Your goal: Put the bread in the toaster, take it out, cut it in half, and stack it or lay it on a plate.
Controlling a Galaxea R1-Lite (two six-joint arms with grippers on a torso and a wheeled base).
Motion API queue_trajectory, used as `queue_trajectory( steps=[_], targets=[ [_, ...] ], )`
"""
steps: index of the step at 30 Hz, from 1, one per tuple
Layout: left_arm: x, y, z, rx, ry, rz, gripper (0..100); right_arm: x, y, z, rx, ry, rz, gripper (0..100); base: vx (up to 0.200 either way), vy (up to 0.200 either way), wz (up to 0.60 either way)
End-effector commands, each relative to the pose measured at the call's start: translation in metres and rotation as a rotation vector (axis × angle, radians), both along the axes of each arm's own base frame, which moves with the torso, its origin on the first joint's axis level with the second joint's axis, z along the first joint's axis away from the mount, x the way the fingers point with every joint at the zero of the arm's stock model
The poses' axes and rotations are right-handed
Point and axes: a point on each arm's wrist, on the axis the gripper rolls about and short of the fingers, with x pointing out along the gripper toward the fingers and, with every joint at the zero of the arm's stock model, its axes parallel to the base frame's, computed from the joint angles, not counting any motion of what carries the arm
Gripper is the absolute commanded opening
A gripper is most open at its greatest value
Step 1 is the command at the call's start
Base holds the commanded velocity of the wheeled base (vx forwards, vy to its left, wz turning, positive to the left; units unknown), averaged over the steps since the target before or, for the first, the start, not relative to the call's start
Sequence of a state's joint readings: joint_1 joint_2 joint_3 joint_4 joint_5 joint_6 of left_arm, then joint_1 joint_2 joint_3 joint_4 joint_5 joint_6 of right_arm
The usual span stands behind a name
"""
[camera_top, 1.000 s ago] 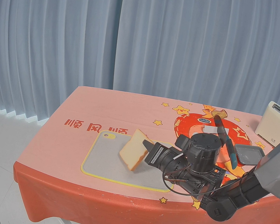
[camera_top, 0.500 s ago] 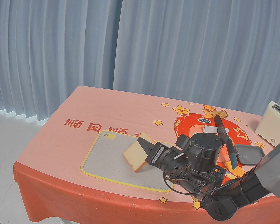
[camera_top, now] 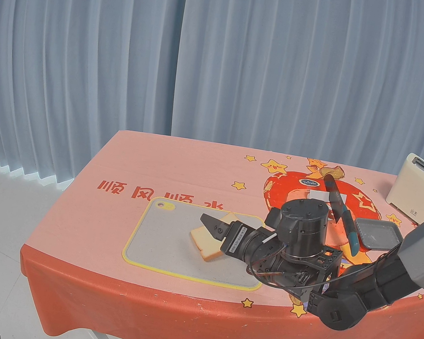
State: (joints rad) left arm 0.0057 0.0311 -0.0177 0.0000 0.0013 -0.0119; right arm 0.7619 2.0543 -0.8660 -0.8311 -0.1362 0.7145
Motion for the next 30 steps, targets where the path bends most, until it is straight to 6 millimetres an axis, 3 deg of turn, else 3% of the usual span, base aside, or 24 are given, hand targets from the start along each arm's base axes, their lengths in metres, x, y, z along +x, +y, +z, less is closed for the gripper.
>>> queue_trajectory(
  steps=[1,30],
  targets=[
    [0.001,0.0,-0.005,0.0,0.019,0.001,0,0.006,0.0,0.014,0.0,0.017,-0.015,100,0.0,0.0,0.0],
    [0.001,0.0,-0.005,0.001,0.019,0.001,0,0.003,-0.005,0.042,-0.11,0.238,-0.047,100,0.0,0.0,0.0]
  ],
)
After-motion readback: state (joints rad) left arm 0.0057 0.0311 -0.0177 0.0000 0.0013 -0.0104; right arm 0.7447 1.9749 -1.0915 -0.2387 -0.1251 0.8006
